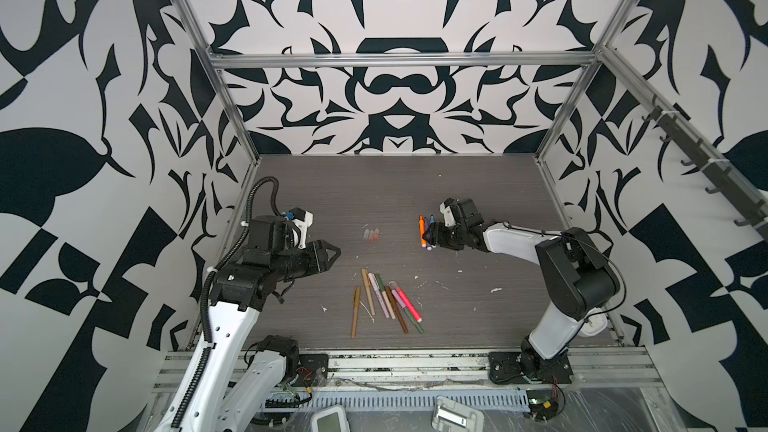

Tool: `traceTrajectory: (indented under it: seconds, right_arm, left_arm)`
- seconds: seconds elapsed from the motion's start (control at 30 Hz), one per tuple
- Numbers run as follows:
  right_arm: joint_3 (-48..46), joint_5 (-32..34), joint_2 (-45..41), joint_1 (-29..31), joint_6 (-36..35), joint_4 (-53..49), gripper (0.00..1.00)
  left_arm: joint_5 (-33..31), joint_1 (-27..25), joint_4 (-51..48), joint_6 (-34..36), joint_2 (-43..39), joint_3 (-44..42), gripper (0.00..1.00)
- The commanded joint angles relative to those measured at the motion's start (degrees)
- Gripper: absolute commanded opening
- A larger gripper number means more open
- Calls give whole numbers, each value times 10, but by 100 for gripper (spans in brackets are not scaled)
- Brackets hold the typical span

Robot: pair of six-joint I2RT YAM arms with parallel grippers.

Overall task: Open the pen caps
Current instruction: 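Move the right gripper back to the pile above the pink highlighter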

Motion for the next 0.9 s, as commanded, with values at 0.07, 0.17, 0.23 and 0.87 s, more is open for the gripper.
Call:
traceTrajectory:
  seconds: [0.07,0.17,0.23,0.87]
  right_arm:
    - [23,10,-10,0,-13,-7,64]
    - [40,6,-3,0,-21,-20,64]
    - [49,2,3,0,-24,-24,64]
    - [83,-2,39,0,-21,-34,63]
  left_arm:
    - [-1,2,-5,-3,1,-9,47]
    - [-1,2,-5,-3,2,-10,47]
    - [-1,2,-5,-4,1,-10,47]
    - [0,2,-5,-5,6,-10,47]
